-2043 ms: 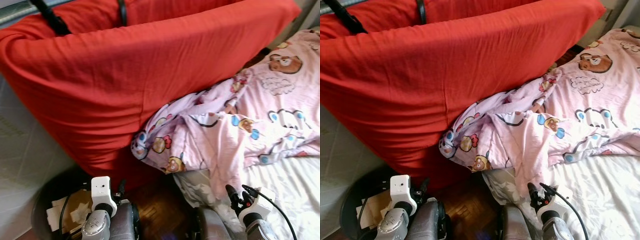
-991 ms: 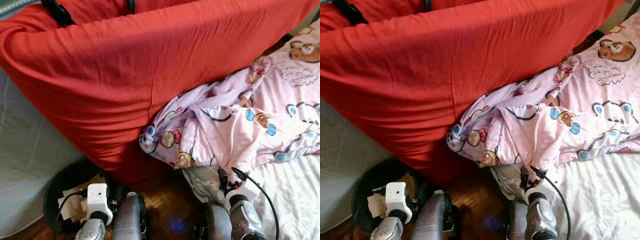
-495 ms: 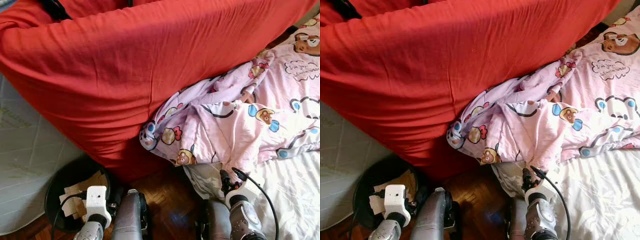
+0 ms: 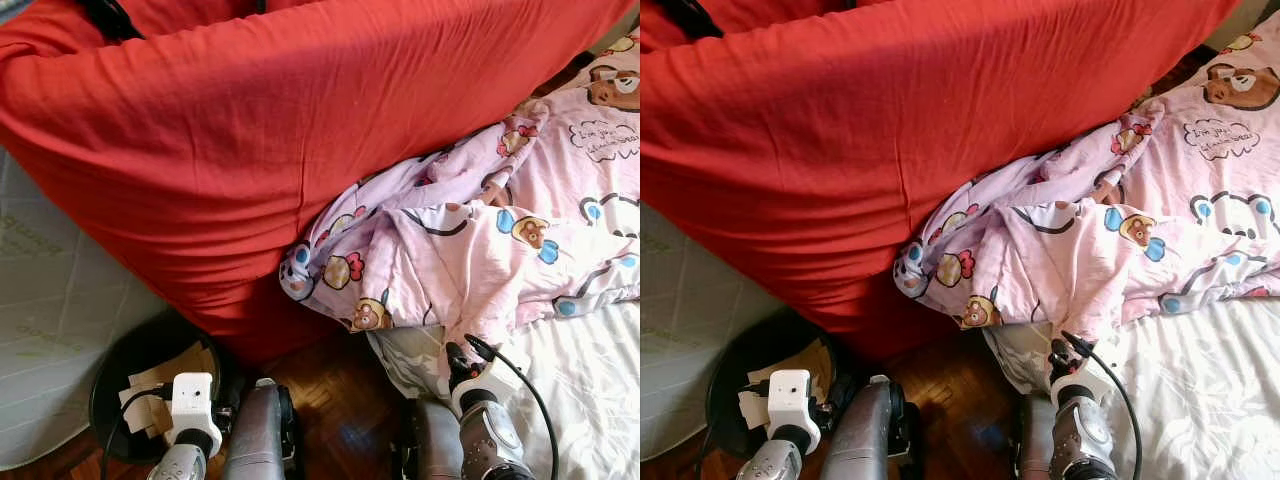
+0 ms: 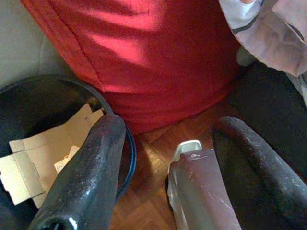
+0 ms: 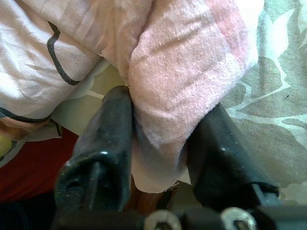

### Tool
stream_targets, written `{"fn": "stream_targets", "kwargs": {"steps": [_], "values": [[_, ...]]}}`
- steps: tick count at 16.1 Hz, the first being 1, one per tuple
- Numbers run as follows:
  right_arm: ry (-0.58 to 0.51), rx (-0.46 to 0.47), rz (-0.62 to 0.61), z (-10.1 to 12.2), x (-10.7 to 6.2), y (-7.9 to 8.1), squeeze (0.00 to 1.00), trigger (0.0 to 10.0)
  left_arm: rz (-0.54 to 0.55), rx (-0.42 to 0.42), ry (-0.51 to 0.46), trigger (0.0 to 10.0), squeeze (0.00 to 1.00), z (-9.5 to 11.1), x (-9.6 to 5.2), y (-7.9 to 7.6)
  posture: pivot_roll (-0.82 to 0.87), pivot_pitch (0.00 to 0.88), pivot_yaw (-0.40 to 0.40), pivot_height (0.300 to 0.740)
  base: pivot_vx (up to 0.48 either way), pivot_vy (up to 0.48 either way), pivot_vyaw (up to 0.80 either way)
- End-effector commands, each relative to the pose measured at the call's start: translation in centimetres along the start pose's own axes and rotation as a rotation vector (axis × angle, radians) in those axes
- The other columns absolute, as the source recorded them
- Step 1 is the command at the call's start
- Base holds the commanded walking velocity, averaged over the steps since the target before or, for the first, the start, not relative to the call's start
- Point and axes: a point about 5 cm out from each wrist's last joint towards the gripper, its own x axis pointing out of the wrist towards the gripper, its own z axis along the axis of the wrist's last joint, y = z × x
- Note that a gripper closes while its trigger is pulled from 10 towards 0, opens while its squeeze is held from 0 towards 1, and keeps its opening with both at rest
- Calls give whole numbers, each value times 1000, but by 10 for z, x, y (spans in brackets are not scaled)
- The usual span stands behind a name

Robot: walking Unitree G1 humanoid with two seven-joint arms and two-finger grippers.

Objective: Clean up the room

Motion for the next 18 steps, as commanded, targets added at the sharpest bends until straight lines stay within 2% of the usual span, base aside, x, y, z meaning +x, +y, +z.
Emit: {"fn": "stream_targets", "kwargs": {"steps": [1,8,14,15,16,18], "values": [[41,-1,-20,-11,-5,-4,0,0,10,21,55,10000,0,-12,-8,5,-11,312,109,630,0,0,0],[45,-19,-22,-7,-3,-5,0,0,16,18,77,10000,0,-14,-3,3,-24,281,100,630,0,0,0],[81,-79,-46,-13,-11,-25,0,0,33,-18,137,10000,0,-18,8,-4,-98,179,68,630,0,0,0],[98,-92,-45,-17,-14,-28,0,6588,34,-23,159,10000,0,-22,7,-6,-111,164,65,630,0,0,0],[123,-112,-38,-22,-17,-31,0,10000,39,-27,186,10000,0,-27,6,-7,-122,145,61,630,0,0,0],[177,-132,-50,-31,-22,-37,0,10000,60,-42,225,10000,0,-33,4,-7,-133,123,54,630,0,0,0]]}}
